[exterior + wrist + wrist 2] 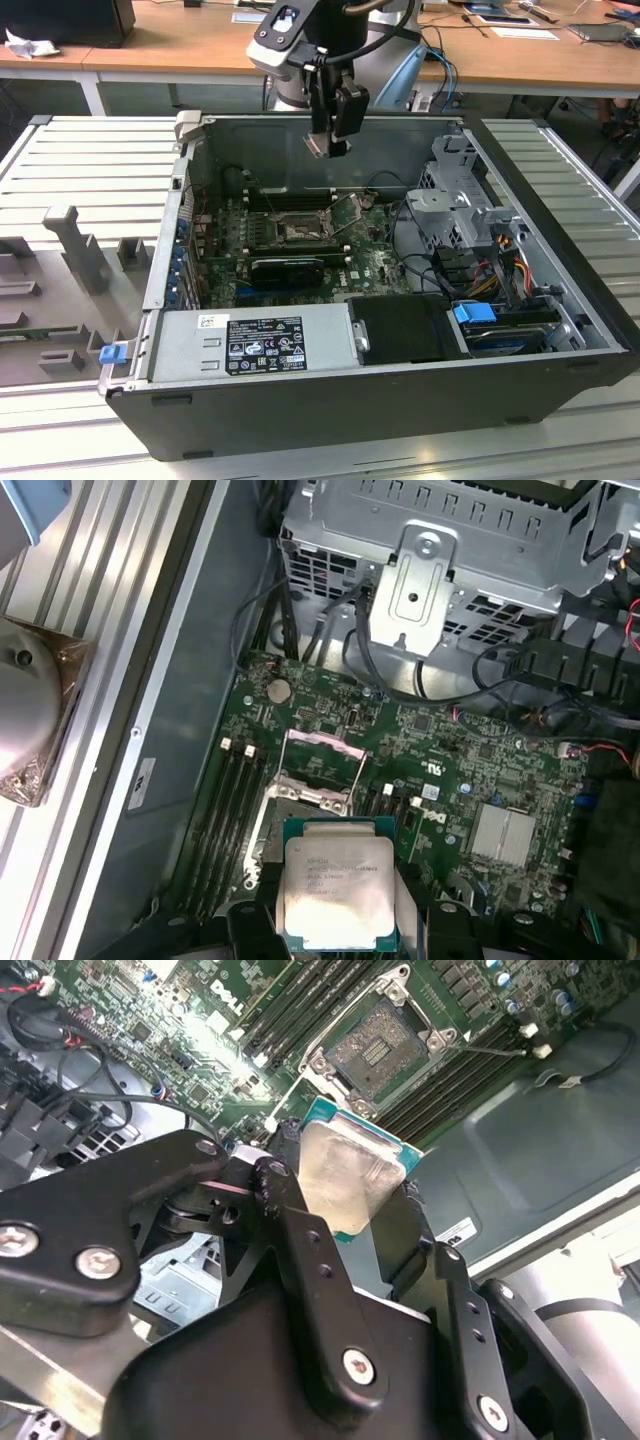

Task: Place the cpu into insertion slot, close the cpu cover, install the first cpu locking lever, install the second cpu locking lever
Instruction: 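Place the cpu into insertion slot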

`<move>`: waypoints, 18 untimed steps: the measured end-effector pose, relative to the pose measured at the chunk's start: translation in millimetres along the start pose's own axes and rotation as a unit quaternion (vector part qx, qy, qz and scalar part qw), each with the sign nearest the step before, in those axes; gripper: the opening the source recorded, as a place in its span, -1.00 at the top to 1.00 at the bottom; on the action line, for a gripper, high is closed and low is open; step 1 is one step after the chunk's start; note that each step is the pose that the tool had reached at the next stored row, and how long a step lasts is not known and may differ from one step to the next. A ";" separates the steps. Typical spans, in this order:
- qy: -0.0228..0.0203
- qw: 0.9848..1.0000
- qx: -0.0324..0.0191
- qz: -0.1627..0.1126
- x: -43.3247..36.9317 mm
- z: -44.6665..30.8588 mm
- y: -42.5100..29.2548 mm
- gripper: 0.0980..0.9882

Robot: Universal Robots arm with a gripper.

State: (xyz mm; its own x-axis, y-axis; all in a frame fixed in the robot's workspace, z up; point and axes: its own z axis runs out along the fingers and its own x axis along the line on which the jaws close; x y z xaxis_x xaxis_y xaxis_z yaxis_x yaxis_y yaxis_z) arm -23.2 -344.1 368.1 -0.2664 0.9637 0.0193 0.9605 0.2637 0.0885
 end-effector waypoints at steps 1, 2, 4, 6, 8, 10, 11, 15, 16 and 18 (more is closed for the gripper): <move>0.000 1.000 0.000 0.002 0.0 0.3 0.0 0.04; 0.000 1.000 0.000 0.004 0.0 0.8 -0.1 0.04; -0.001 1.000 0.000 0.006 -0.1 3.4 -0.4 0.04; -0.001 1.000 0.000 0.006 -0.1 4.9 -0.5 0.04; -0.001 1.000 0.000 0.006 -0.1 6.4 -0.6 0.04; -0.001 1.000 0.000 0.006 -0.2 8.2 -0.8 0.04; -0.001 1.000 0.000 0.006 -0.2 8.7 -0.8 0.04; -0.001 1.000 0.000 0.010 -0.2 9.7 -0.9 0.04; -0.001 1.000 0.000 0.011 -0.2 10.1 -1.0 0.04; -0.001 1.000 0.000 0.013 -0.2 10.5 -1.0 0.04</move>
State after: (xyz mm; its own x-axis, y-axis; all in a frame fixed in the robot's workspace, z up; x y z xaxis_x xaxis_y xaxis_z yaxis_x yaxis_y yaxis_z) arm -23.3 -344.2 357.5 -0.2412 0.9703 0.0192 0.9671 0.2386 0.0885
